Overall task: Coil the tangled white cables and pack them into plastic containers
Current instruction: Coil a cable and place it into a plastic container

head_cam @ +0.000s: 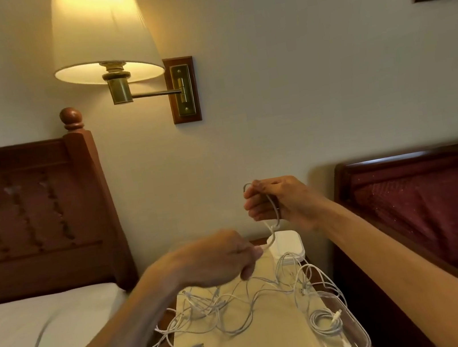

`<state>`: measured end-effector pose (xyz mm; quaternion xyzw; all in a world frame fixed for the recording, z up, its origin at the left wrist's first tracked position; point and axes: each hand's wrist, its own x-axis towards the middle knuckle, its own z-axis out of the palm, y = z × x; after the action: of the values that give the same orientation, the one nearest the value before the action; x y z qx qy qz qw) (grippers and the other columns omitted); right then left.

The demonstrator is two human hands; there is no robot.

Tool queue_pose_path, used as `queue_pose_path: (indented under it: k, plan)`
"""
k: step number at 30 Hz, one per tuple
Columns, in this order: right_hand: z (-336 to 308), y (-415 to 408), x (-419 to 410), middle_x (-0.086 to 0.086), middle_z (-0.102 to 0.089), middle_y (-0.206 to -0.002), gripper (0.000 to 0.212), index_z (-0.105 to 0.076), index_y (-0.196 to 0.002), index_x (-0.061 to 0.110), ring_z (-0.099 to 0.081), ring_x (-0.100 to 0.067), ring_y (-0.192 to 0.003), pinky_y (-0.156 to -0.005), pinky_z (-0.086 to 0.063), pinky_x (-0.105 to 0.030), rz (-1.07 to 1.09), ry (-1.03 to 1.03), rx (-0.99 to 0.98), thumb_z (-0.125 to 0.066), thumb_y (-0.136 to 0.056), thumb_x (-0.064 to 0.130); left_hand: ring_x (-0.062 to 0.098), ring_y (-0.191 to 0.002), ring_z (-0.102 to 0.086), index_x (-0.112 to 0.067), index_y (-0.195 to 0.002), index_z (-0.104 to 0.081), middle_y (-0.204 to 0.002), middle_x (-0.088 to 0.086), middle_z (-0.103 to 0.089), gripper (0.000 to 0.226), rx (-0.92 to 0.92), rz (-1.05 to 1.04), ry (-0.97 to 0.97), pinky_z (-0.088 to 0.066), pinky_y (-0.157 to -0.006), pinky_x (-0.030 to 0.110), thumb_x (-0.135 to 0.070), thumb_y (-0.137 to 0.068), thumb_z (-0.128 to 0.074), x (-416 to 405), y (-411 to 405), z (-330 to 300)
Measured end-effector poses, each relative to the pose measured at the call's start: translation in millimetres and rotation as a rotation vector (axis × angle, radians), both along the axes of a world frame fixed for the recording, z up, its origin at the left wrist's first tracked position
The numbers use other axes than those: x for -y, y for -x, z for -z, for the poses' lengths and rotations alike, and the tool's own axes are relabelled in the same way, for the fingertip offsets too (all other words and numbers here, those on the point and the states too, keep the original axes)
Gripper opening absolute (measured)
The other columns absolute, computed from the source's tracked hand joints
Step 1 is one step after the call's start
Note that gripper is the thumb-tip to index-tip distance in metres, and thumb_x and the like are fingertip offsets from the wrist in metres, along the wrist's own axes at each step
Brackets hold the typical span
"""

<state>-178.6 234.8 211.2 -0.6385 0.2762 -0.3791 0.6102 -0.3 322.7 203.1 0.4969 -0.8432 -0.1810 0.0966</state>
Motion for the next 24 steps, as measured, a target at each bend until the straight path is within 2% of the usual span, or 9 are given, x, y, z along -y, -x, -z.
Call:
queue_pose_path:
  k: [1,3,7,10,13,17,21,24]
  plan:
    - [0.2,-0.6,-2.6,-0.015,-0.072,-0.083,0.032,-0.069,-0.094,0.002,-0.070,-0.024,-0.074,-0.068,-0.056,-0.030,0.012,0.038,-0.042,-0.049,-0.101,0.024,0.014,-0.053,-0.045,-0.015,-0.068,-0.064,-0.058,0.000,-0.050,0.048,-0.063,0.012,0.039,-0.044,-0.060,0.036,-0.042,-0.101,-0.040,0.1,-0.6,-7.7]
    - [0.7,-1.1,-6.9,-0.014,-0.072,-0.082,0.032,-0.070,-0.094,0.000,-0.070,-0.023,-0.073,-0.066,-0.055,-0.028,0.015,0.083,-0.097,-0.048,-0.101,0.024,0.018,-0.050,-0.043,-0.015,-0.066,-0.063,-0.055,0.002,-0.051,0.046,-0.147,0.048,0.165,-0.037,-0.052,0.036,-0.040,-0.100,-0.046,2.8,-3.7,-16.2]
    - [-1.0,-3.0,-16.4,-0.018,-0.070,-0.078,0.035,-0.070,-0.095,-0.004,-0.067,-0.020,-0.063,-0.059,-0.055,-0.024,0.007,0.125,-0.133,-0.046,-0.102,0.020,0.012,-0.043,-0.045,-0.020,-0.068,-0.058,-0.051,-0.005,-0.051,0.038,-0.222,0.072,0.545,-0.036,-0.046,0.032,-0.038,-0.100,-0.047,10.9,-3.7,-22.0]
    - [-2.1,-5.3,-26.1,-0.010,-0.065,-0.065,0.034,-0.067,-0.090,0.000,-0.059,-0.016,-0.052,-0.053,-0.050,-0.022,-0.045,0.097,-0.086,-0.039,-0.103,0.016,0.013,-0.044,-0.048,-0.021,-0.069,-0.055,-0.050,-0.005,-0.050,0.039,-0.217,-0.021,0.799,-0.039,-0.044,0.033,-0.043,-0.100,-0.043,20.8,-6.9,-15.3]
    - [0.9,-9.8,-32.4,-0.006,-0.056,-0.056,0.038,-0.065,-0.088,0.003,-0.051,-0.015,-0.048,-0.052,-0.046,-0.024,-0.103,-0.022,0.067,-0.037,-0.103,0.025,0.013,-0.046,-0.048,-0.020,-0.071,-0.053,-0.050,-0.005,-0.049,0.039,-0.248,-0.158,0.962,-0.041,-0.045,0.033,-0.043,-0.100,-0.042,27.8,-11.0,-7.5]
    - [4.0,-12.6,-37.2,-0.001,-0.050,-0.056,0.035,-0.065,-0.092,0.005,-0.044,-0.011,-0.050,-0.051,-0.042,-0.022,-0.198,-0.213,0.300,-0.043,-0.098,0.032,0.018,-0.048,-0.048,-0.019,-0.073,-0.054,-0.051,-0.002,-0.049,0.045,-0.372,-0.228,0.946,-0.041,-0.047,0.035,-0.051,-0.098,-0.037,34.2,-10.0,-0.2]
    - [6.1,-10.2,-36.9,0.004,-0.046,-0.055,0.025,-0.060,-0.083,0.010,-0.042,-0.007,-0.048,-0.049,-0.041,-0.019,-0.291,-0.313,0.375,-0.048,-0.092,0.030,0.019,-0.047,-0.043,-0.016,-0.070,-0.057,-0.050,-0.001,-0.047,0.047,-0.505,-0.189,0.830,-0.037,-0.048,0.033,-0.051,-0.098,-0.044,36.6,-8.0,2.4]
    - [7.3,-7.7,-33.9,0.008,-0.036,-0.049,0.028,-0.053,-0.077,0.015,-0.031,-0.005,-0.044,-0.046,-0.029,-0.018,-0.389,-0.342,0.420,-0.041,-0.099,0.027,0.018,-0.052,-0.034,-0.003,-0.071,-0.057,-0.056,0.004,-0.041,0.053,-0.637,-0.175,0.653,-0.030,-0.051,0.030,-0.049,-0.094,-0.047,38.7,-8.6,8.5]
